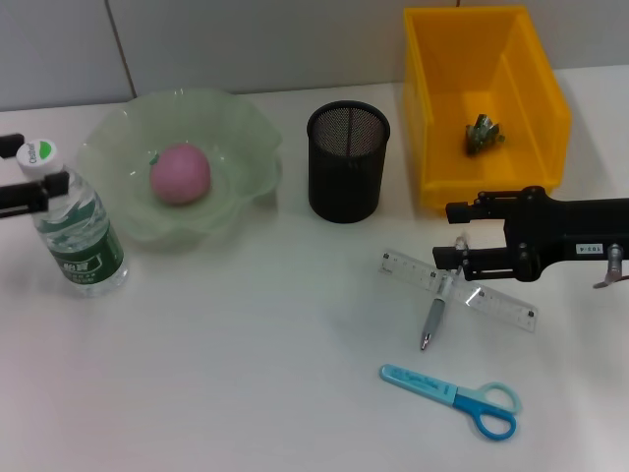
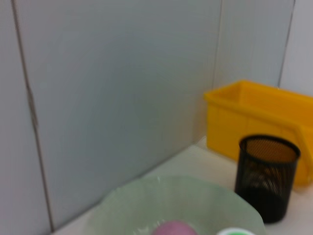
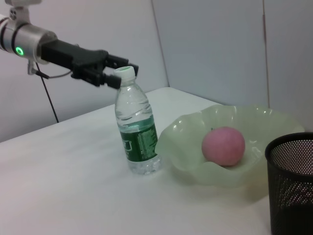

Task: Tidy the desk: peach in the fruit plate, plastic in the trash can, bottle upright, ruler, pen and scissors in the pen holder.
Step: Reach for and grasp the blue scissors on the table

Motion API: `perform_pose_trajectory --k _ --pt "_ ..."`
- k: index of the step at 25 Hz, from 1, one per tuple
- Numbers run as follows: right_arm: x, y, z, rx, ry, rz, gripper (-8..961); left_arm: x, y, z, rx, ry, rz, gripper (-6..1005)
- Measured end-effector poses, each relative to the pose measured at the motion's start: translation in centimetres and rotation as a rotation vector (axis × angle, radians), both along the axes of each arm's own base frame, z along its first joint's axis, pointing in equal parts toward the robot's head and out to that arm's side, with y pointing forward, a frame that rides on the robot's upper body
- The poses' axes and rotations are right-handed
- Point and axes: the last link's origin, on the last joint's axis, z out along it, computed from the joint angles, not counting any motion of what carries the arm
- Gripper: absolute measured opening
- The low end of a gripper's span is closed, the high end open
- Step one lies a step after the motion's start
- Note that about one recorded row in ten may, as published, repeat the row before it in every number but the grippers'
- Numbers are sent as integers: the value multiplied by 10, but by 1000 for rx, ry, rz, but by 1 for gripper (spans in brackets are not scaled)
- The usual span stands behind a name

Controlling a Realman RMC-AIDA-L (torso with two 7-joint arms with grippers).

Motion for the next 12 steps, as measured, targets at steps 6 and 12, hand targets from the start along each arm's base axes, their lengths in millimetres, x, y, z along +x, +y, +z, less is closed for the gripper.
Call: perform_pose_trajectory --k 6,12 --pt "0 1 0 1 2 -3 717 6 -6 28 81 -127 -51 817" --pt "-1 1 1 3 3 -7 717 21 -24 41 55 -351 -152 817"
